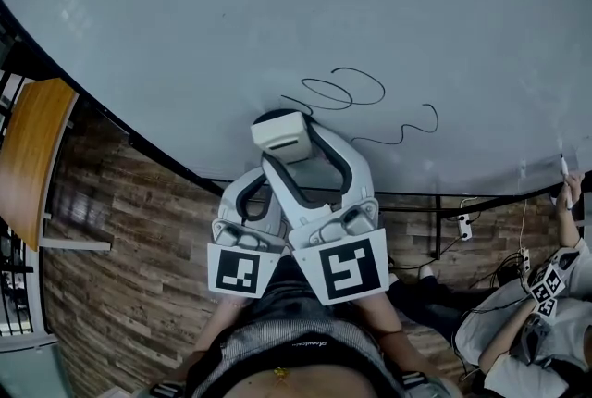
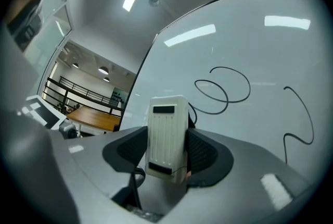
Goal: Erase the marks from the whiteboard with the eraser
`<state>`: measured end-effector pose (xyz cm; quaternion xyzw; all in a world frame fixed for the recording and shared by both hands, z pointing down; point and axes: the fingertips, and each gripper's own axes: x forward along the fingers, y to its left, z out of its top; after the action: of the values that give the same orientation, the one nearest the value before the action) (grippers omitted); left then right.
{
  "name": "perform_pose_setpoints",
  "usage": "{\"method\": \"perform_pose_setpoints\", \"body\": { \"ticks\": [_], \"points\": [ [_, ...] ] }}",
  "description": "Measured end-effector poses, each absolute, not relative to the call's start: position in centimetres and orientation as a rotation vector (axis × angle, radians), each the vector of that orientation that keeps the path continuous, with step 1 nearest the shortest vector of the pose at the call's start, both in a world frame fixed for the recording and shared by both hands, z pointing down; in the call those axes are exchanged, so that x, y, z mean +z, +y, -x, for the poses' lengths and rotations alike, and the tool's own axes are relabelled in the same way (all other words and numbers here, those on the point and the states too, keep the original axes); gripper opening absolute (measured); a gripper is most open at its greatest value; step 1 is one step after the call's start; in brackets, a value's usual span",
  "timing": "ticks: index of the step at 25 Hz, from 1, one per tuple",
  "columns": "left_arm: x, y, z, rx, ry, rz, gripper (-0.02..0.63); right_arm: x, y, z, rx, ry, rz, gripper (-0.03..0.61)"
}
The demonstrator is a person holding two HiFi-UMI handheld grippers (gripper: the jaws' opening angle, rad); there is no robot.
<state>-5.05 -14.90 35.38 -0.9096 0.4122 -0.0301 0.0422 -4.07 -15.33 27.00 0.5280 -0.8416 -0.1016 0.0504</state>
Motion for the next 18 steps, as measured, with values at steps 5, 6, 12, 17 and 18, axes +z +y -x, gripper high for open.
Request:
{"method": "perform_pose_setpoints", "body": {
  "ticks": [5,6,12,17,18],
  "points": [
    [35.5,-14.8,3.8,-0.098,1.254,2.802,0.0,27.0,-15.3,2.8,-0.3,-2.564,-1.61,0.241],
    [35.5,-14.8,3.6,-0.1,1.254,2.804,0.0,27.0,-15.2,2.6,-0.297,-2.563,-1.607,0.241],
    [35.9,-14.5,2.4,-0.105,1.26,2.812,0.0,27.4,-14.9,1.7,-0.318,-2.555,-1.588,0.241],
    [36.4,-14.3,2.0,-0.121,1.285,2.821,0.0,27.9,-14.8,1.1,-0.329,-2.549,-1.582,0.241],
    [36.4,-14.3,1.9,-0.122,1.291,2.819,0.0,28.0,-14.8,0.9,-0.331,-2.547,-1.581,0.242]
  ]
}}
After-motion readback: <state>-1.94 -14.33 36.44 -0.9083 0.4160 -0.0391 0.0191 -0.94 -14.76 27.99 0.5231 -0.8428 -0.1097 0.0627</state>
